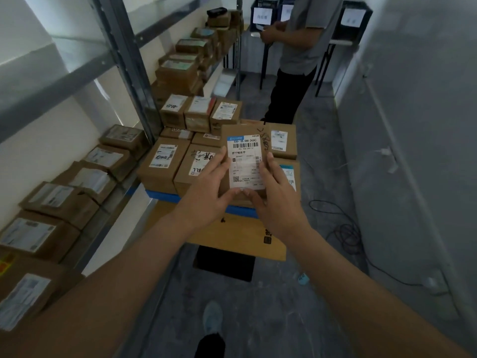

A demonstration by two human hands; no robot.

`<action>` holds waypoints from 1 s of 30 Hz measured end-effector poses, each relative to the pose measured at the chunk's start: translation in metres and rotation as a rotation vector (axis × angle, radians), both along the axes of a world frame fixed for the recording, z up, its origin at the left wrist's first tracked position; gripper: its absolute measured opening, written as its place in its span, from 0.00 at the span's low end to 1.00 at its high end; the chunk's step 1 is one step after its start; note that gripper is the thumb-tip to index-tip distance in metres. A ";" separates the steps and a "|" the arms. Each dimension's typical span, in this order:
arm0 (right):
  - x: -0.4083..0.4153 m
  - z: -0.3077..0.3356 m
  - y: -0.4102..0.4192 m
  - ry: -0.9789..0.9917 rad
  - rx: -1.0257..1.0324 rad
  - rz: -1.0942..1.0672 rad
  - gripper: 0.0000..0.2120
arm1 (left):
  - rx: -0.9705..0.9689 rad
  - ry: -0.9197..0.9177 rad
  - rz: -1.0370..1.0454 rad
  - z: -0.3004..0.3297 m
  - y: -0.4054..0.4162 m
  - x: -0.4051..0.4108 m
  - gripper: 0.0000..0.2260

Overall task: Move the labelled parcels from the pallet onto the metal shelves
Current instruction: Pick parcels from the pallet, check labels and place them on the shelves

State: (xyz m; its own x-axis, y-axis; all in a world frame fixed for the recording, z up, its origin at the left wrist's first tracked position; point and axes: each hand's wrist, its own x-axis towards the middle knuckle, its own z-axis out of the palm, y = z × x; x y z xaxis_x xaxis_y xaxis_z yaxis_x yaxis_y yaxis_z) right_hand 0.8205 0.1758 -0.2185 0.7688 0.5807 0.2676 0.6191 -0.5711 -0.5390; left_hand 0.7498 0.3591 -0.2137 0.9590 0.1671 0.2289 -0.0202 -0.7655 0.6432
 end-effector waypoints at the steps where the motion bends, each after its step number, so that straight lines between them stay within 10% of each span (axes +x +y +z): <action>1: 0.010 -0.002 0.005 0.008 -0.001 -0.011 0.36 | -0.004 0.010 -0.010 -0.003 0.006 0.012 0.36; 30: 0.273 -0.055 0.113 0.144 -0.047 -0.173 0.33 | -0.080 0.193 -0.042 -0.046 0.103 0.297 0.31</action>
